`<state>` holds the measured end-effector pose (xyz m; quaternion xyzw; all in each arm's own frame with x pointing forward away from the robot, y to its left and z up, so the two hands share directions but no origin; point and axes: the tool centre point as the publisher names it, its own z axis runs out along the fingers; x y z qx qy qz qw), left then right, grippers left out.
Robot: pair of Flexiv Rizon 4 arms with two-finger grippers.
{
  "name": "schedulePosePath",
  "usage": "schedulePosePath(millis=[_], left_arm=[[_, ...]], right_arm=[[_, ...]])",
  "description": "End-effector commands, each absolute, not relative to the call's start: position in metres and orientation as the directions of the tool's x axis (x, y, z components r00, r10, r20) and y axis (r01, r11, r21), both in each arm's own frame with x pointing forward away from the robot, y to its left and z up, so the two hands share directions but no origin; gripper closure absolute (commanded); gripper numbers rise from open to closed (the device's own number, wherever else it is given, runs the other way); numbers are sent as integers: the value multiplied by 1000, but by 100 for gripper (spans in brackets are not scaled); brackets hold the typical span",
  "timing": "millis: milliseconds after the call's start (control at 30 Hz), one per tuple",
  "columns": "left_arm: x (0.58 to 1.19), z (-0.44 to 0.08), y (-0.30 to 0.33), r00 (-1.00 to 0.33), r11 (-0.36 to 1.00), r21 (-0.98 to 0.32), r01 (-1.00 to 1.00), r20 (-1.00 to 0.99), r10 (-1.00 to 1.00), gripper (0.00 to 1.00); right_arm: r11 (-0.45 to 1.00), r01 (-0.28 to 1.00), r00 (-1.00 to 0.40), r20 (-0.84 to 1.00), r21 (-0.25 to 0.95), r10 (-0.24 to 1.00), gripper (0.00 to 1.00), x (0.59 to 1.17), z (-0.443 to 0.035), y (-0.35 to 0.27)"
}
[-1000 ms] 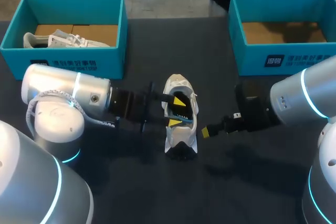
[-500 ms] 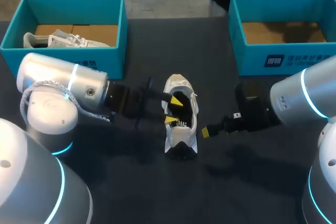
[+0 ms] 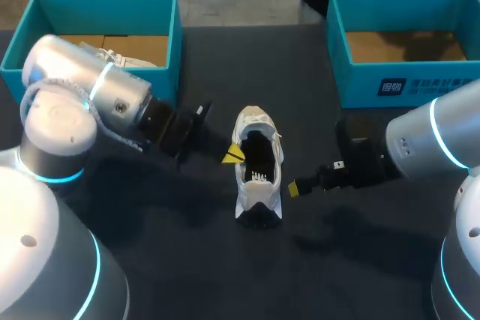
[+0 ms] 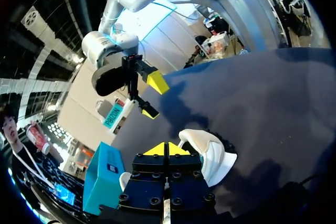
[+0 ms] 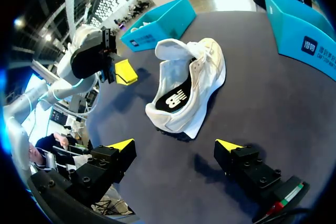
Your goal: Take the shoe out of the shoebox, open the shoe tongue, remove and reinsert the insole, then place the shoe into the shoebox
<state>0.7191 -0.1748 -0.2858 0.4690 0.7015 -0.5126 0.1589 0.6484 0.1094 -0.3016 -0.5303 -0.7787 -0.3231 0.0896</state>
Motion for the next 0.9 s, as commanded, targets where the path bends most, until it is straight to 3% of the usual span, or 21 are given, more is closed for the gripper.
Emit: schedulePosePath(millis=[33,567,900], left_arm=[[729,-279,-171,-421,-23,-557,830,-655,627,100],[721,-272,-168,-62,-234,-486,842,-518,853,100],[721,-266,-169,57,-274,-465,842,-428,902,100]], right_arm=[[228,884,-422,482,409,768,0,647,-301,109],[228,884,-422,482,409,768,0,647,-301,109],[251,881,-430,459,400,777,0,648,-292,92]])
